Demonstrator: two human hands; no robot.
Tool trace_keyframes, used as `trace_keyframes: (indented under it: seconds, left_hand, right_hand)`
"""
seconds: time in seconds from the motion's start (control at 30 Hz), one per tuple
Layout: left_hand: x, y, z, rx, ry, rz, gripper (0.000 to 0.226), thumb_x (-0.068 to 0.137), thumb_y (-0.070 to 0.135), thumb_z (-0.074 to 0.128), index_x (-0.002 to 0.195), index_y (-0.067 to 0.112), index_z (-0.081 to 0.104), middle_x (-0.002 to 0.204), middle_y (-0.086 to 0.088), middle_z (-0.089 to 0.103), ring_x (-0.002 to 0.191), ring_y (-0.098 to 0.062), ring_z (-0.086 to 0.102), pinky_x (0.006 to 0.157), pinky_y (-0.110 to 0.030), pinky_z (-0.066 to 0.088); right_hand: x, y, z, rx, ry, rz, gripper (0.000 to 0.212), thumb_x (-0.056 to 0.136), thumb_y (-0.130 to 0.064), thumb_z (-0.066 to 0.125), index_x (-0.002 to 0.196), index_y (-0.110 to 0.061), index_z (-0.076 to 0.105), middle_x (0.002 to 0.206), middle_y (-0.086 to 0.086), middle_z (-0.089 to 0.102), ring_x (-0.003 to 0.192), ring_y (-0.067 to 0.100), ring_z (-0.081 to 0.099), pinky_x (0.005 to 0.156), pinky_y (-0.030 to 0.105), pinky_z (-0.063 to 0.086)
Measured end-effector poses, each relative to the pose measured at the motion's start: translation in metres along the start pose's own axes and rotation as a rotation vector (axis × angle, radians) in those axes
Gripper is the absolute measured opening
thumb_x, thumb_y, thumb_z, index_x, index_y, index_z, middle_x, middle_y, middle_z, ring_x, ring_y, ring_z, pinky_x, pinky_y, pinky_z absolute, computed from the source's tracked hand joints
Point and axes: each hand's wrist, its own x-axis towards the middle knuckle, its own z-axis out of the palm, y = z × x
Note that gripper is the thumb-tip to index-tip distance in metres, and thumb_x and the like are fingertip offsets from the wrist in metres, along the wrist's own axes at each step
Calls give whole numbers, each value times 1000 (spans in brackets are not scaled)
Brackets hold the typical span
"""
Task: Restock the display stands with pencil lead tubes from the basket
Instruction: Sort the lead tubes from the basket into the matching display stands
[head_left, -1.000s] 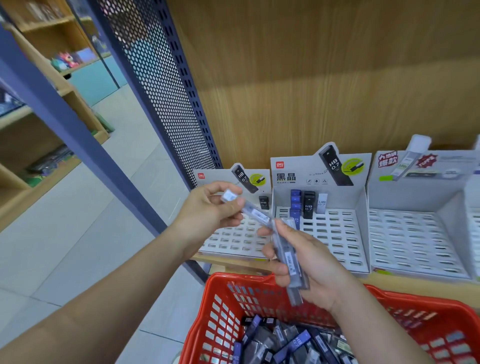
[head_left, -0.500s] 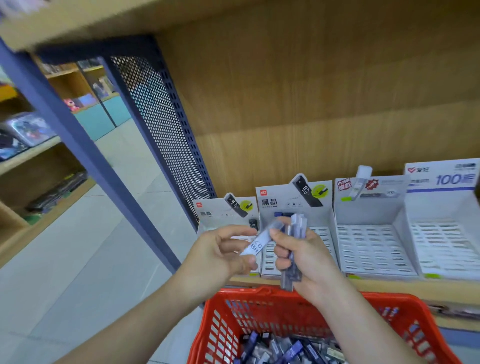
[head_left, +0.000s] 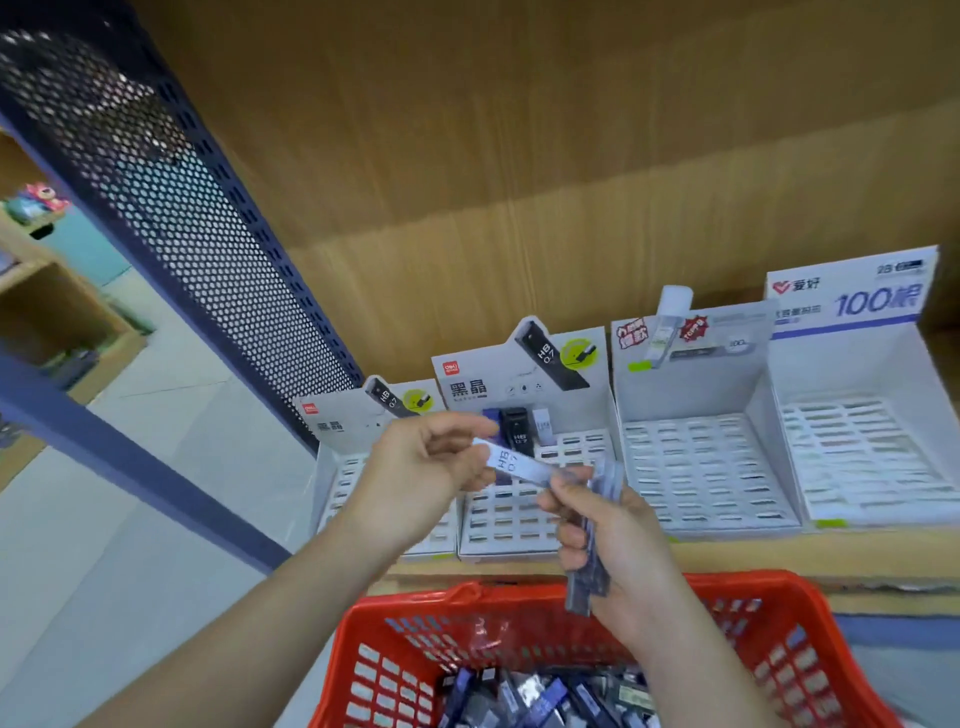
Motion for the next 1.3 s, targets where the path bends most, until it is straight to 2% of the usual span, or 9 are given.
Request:
trace_keyframes:
  seconds: [0.13,0.27,0.53,0.6,0.7,0.8,1.07,1.2,1.3]
  left_hand:
    - [40,-3,21,148,120,103,20,82,1,71,82,21,72,79,2,70,70,-10,66,74,-21,55]
    - [73,-6,40,404,134,256,14,83,9,71,94,16,77,84,12,72,64,11,57,70,-1,42]
    - [85,-29,64,731,-7,406,12,88,12,66,95,13,76,93,-4,75,88,-21,68,74,-21,47]
    - [86,-33,65,776,-16,464,15,89,12,65,99,12,76,103,-3,74,97,-19,66,84,-22,45]
    - [90,-38,67,853,-54,554,13,87,4,64,90,8,76,95,-7,74,90,-25,67,79,-27,49]
    - [98,-46,70,905,-40,634,14,76,-2,64,77,6,75,82,-10,70,75,-28,66,65,-33,56]
    - [102,-40,77,952,55,531,15,87,9,61,90,16,74,94,-2,70,90,-27,59,77,-35,49]
    - [62,-12,78,351,-185,204,13,92,17,62,98,20,73,91,8,70,71,2,60,68,-13,47]
    - [32,-4,79,51,-436,-3,24,82,31,67,102,18,71,97,-11,73,69,-16,67,73,-38,55]
  right_hand:
    - [10,8,-24,74,125,10,15,92,0,60,101,-12,63,76,11,63,43,10,39,35,20,32]
    - [9,8,-43,422,98,82,42,70,3,58,109,-10,58,75,13,62,50,16,48,40,23,45]
    - [4,-7,-59,581,47,59,33,95,4,43,122,-8,57,110,20,72,83,25,75,74,39,62]
    - [3,-10,-60,590,61,40,35,93,7,42,122,-5,57,109,20,72,84,26,75,76,39,61]
    - [1,-12,-61,564,85,30,34,93,8,43,119,-3,62,95,19,69,78,23,74,81,40,59]
    - [-2,-17,-59,540,85,30,32,94,8,44,115,-3,65,87,20,70,80,24,75,81,40,59]
    - [-3,-19,-53,514,58,27,37,80,1,61,117,3,62,94,18,74,83,26,75,64,33,62]
    - [-6,-19,-48,438,13,56,33,75,-5,64,108,-1,68,93,16,75,72,24,74,56,27,59]
    - [-7,-19,-43,291,-22,31,20,77,-7,66,95,-4,72,86,17,74,67,24,73,57,27,58]
